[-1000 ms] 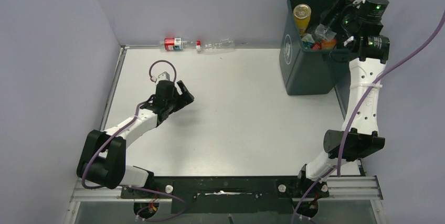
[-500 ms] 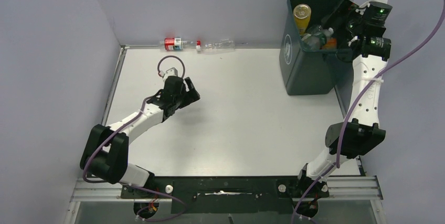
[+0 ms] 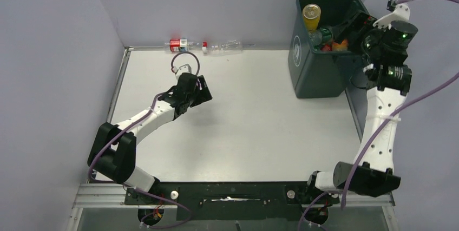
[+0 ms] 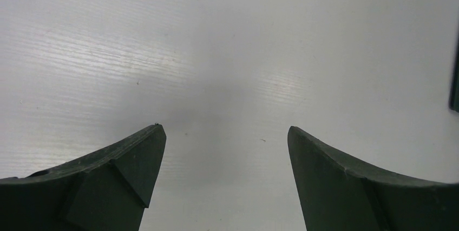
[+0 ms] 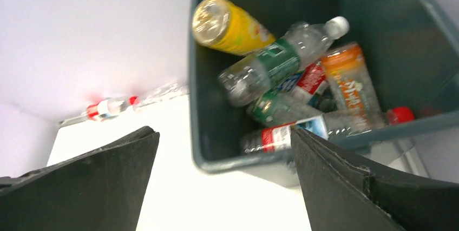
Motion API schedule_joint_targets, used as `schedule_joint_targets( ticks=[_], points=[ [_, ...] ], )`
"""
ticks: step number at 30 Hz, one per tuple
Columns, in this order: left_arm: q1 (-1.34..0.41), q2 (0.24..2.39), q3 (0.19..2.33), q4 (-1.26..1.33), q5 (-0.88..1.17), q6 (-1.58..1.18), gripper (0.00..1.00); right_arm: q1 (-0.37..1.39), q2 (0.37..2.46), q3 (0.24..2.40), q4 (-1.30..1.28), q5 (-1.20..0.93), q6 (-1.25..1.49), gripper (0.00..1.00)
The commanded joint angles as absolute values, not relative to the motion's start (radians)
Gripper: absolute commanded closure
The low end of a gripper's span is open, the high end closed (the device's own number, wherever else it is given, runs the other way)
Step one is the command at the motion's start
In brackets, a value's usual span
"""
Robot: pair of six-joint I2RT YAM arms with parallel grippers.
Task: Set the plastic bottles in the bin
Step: Place the plastic bottle in the trash bin, then adjust the plastic bottle at the center of the board.
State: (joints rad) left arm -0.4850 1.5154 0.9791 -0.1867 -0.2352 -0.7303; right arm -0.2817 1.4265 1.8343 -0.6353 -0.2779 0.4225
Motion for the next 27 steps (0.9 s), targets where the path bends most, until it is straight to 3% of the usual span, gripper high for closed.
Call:
schedule_joint_targets(
  ticks=[1, 6, 13, 20, 27],
  points=[
    [-0.491, 1.499, 1.062, -0.176, -0.272, -0.661, 0.15, -0.284, 1.226, 1.662, -0.487, -0.428, 0.457, 0.02],
    [-0.476, 1.591, 1.215, -0.164, -0.279, -0.555, 0.15, -0.239, 1.068, 1.486, -0.435, -0.549, 0.499, 0.02],
    [-0.4, 1.924, 1.599, -0.174, -0.277, -0.447, 0.15, -0.076, 0.979, 1.338, -0.439, -0.504, 0.495, 0.02],
    [-0.355, 2.246, 1.972, -0.174, -0.279, -0.363, 0.17, -0.01, 0.998, 1.23, -0.408, -0.434, 0.499, 0.02],
    [-0.313, 2.427, 2.18, -0.049, -0.188, -0.355, 0.17, 0.13, 1.15, 1.259, -0.364, -0.326, 0.486, 0.02]
  ],
)
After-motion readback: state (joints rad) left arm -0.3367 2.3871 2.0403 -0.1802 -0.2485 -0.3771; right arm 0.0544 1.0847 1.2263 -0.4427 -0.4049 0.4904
